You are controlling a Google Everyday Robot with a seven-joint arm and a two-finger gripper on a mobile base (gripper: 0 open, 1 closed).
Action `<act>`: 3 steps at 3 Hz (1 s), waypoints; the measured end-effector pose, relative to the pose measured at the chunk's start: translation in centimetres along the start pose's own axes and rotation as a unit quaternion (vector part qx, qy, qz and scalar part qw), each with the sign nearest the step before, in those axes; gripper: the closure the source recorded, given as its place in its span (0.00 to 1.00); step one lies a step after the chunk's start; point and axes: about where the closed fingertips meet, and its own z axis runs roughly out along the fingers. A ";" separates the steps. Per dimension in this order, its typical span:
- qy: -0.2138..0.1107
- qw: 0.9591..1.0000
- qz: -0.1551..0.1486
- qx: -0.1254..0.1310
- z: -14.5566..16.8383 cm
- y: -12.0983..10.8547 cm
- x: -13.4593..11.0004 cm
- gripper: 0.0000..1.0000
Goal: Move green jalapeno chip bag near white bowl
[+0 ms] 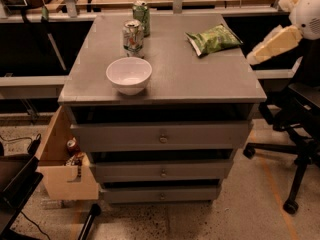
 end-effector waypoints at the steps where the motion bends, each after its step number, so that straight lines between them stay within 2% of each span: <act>1: -0.035 0.996 0.050 0.062 3.7 -5.1 -1.6 0.00; 2: -0.034 0.996 0.048 0.060 3.7 -4.9 -1.6 0.00; 3: -0.048 0.995 0.058 0.068 6.2 -6.7 -1.2 0.00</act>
Offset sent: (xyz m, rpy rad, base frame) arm 0.0516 -0.0026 0.0063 0.0744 -0.0671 -0.0935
